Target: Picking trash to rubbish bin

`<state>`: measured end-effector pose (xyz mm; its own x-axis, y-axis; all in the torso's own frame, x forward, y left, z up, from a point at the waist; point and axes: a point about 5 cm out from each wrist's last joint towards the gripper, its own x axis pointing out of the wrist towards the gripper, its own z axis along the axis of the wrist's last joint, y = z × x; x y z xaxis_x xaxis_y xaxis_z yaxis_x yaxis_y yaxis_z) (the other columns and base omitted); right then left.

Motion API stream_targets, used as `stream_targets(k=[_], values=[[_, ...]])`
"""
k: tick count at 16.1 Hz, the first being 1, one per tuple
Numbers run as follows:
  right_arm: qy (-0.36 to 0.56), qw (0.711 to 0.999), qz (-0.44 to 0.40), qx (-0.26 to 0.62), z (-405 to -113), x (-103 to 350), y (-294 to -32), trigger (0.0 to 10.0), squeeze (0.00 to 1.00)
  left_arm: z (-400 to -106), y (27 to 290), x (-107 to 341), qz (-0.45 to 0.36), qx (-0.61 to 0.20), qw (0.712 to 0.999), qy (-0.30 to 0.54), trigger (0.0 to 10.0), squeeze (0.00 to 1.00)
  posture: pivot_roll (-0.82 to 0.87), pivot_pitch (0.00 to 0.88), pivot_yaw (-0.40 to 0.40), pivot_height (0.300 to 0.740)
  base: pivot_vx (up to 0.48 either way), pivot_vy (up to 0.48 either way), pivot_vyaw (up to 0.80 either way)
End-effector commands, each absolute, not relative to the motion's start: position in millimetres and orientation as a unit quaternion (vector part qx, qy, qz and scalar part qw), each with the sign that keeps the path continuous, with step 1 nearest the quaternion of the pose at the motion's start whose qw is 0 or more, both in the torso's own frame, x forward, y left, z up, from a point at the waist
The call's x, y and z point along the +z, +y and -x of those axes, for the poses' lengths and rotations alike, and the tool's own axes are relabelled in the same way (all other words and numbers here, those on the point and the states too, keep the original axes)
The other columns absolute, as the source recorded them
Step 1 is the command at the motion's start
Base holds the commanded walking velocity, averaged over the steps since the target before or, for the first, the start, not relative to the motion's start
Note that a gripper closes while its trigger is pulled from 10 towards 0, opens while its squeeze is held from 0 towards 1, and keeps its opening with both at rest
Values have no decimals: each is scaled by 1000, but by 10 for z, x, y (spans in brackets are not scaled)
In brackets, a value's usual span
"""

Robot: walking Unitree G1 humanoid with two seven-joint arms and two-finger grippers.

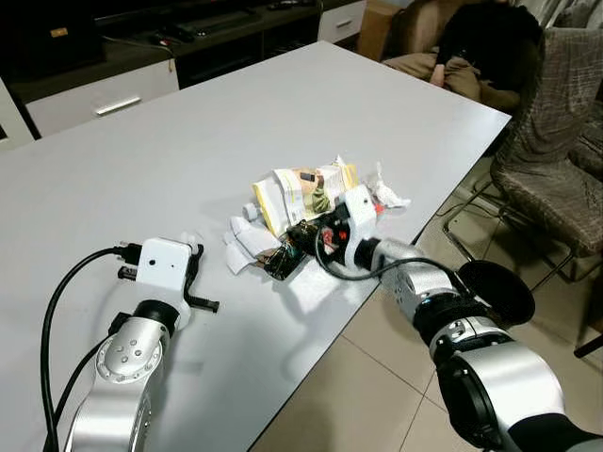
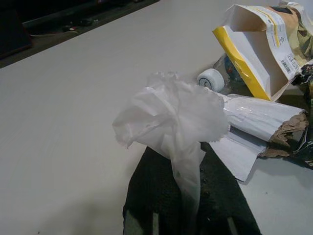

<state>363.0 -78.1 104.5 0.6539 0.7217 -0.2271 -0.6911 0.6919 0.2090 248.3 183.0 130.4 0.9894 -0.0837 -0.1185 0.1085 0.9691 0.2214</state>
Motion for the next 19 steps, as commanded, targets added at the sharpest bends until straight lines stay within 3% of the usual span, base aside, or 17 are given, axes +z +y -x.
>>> stream_targets(k=[1, 6, 10, 14, 18, 19], values=[[141, 906, -58, 395, -3648, 1083, -804, 10000, 0, -2481, 1815, 1337, -115, -50, 991, 51, 10000, 0, -16, 63, -96, 740, 0, 0, 0], [177, 854, -41, 487, -3510, 960, -847, 10000, 0, -2548, 1786, 1345, -110, -57, 991, 48, 10000, 0, -35, 46, -82, 740, 0, 0, 0], [134, 821, -5, 554, -3366, 909, -792, 10000, 0, -2553, 1805, 1350, -109, -50, 992, 47, 10000, 0, -52, 46, -83, 740, 0, 0, 0], [29, 833, -36, 552, -3311, 1198, -990, 10000, 0, -2545, 1759, 1332, -106, -51, 992, 46, 10000, 0, -51, 31, -105, 740, 0, 0, 0], [2, 829, -1, 559, -3156, 1334, -1122, 10000, 0, -2512, 1777, 1296, -102, -44, 993, 48, 10000, 0, -56, 2, -118, 740, 0, 0, 0], [-10, 851, 7, 525, -3161, 1429, -1235, 10000, 0, -2509, 1772, 1284, -100, -40, 993, 47, 10000, 0, -51, 0, -132, 740, 0, 0, 0]])
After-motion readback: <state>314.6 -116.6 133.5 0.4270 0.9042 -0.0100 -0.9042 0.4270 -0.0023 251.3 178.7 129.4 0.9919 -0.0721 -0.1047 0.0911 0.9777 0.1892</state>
